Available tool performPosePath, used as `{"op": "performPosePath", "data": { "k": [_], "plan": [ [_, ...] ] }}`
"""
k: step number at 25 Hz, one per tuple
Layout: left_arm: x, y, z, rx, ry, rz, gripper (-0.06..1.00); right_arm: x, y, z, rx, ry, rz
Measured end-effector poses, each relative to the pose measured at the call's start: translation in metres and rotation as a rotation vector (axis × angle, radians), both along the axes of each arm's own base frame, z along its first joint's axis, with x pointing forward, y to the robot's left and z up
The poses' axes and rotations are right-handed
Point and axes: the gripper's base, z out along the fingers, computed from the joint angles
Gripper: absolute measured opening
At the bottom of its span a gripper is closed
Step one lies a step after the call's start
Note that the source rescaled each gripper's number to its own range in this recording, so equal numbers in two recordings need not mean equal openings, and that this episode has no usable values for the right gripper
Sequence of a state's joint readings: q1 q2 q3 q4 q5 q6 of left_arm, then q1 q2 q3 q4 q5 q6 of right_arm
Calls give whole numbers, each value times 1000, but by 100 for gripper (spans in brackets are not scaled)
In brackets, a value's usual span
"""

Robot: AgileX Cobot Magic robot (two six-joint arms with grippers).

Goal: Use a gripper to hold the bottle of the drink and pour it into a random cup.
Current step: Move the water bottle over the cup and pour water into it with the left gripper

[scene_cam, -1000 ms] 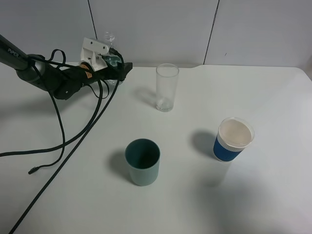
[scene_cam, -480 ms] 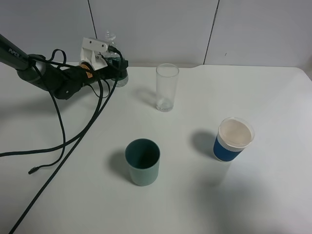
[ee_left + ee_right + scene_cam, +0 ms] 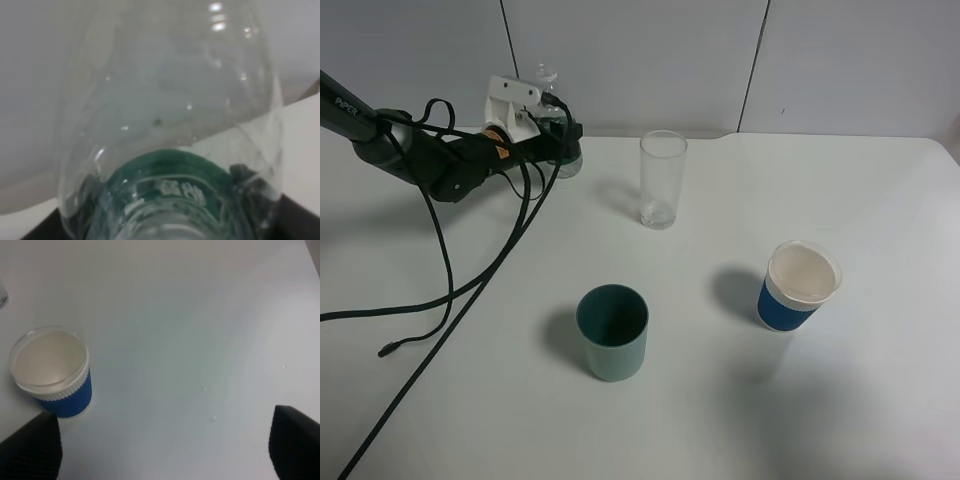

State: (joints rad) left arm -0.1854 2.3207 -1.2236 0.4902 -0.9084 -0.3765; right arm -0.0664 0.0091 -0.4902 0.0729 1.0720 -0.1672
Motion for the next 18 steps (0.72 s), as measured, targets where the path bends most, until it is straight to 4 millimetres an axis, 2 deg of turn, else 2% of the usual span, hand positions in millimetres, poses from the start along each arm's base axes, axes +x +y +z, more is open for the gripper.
{"op": "performPosePath", "data": {
  "k": [7,13,18],
  "plan": [
    [-4,-1,25,47,-55,-20,3,0,0,0,0,0,0],
    [-24,8,35,174,-76,15,3,0,0,0,0,0,0],
    [-34,12,53,218,-89,45,3,0,0,0,0,0,0]
  ]
}}
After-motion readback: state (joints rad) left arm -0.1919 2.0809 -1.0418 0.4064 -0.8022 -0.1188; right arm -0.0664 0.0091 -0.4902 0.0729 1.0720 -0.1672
